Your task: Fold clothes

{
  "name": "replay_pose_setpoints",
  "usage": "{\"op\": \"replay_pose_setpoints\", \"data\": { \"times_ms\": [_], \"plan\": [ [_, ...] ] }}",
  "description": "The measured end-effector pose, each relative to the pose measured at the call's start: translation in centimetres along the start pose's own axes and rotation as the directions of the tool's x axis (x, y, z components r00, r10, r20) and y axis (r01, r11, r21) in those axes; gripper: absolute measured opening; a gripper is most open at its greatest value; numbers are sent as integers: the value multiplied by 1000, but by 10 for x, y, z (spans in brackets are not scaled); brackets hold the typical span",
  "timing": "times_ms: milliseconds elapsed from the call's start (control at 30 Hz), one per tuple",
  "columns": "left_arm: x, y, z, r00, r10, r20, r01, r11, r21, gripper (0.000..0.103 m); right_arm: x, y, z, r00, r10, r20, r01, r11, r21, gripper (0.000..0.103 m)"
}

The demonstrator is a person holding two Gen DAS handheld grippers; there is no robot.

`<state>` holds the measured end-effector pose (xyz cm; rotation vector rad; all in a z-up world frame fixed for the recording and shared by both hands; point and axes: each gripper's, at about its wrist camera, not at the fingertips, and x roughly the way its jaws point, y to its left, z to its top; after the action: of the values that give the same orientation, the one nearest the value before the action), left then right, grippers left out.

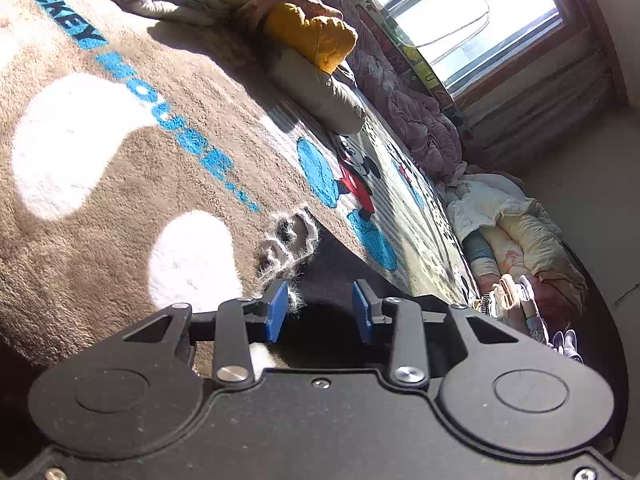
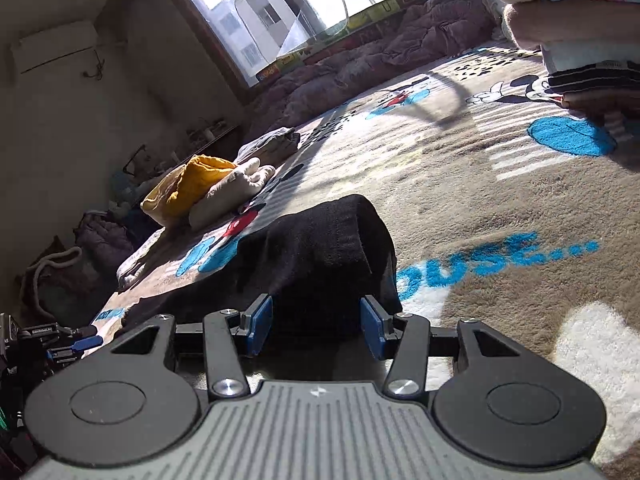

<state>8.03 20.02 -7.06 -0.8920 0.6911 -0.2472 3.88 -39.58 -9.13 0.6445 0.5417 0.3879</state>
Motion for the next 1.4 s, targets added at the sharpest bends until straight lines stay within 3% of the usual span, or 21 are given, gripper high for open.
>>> {"op": "replay_pose_setpoints", "data": {
  "times_ms": [33, 133, 233, 467, 600, 667, 700, 733, 800, 833, 900, 1000, 1133, 1267, 1400],
  "plan": [
    [3, 1, -1, 1000, -9, -5, 8, 998, -56, 53, 2, -5, 0, 1000, 25, 8, -26, 998, 56, 51],
    [13, -4, -8, 1000, -8, 1, 8, 988, -155, 53, 13, -14, 0, 998, 65, 14, -66, 986, 151, 54],
    [26, -9, -17, 999, 37, 7, -35, 978, -206, 51, 26, -18, -3, 997, 78, -5, -75, 976, 206, 56],
    [33, -4, -34, 991, 74, 113, -25, 919, -392, 48, 40, -30, -6, 992, 117, 39, -123, 935, 332, 60],
    [39, -6, -35, 977, 119, 175, -35, 906, -421, 44, 44, -43, -6, 987, 124, 100, -156, 891, 425, 59],
    [44, -9, -33, 972, 145, 184, -62, 916, -396, 34, 46, -45, -6, 987, 114, 117, -154, 886, 438, 55],
    [48, -12, -32, 971, 158, 181, -80, 924, -374, 23, 47, -46, -6, 987, 105, 122, -149, 886, 440, 51],
    [51, -14, -31, 969, 170, 178, -99, 931, -351, 1, 49, -47, -5, 987, 100, 129, -147, 887, 439, 48],
    [58, -20, -28, 965, 195, 174, -135, 943, -306, 1, 53, -48, -4, 984, 98, 148, -153, 890, 430, 30],
    [59, -23, -25, 963, 198, 180, -142, 949, -281, 1, 54, -48, -4, 985, 92, 148, -147, 894, 423, 26],
    [43, -35, -14, 960, 132, 248, -74, 971, -229, 1, 55, -46, -3, 989, 73, 131, -121, 906, 406, 22],
    [21, -41, -10, 946, 93, 312, -53, 989, -137, 1, 56, -44, -3, 993, 44, 106, -82, 922, 379, 21],
    [45, -9, -22, 960, 197, 201, -170, 975, -146, 1, 64, -45, -4, 997, -3, 77, -24, 938, 345, 18],
    [40, -1, -32, 962, 151, 226, -120, 982, -144, 1, 59, -35, -2, 995, -13, 98, -18, 952, 305, 20],
    [34, -11, -30, 965, 97, 244, -80, 994, -80, 1, 50, -31, 2, 989, 18, 145, -60, 954, 295, 20]
  ]
}}
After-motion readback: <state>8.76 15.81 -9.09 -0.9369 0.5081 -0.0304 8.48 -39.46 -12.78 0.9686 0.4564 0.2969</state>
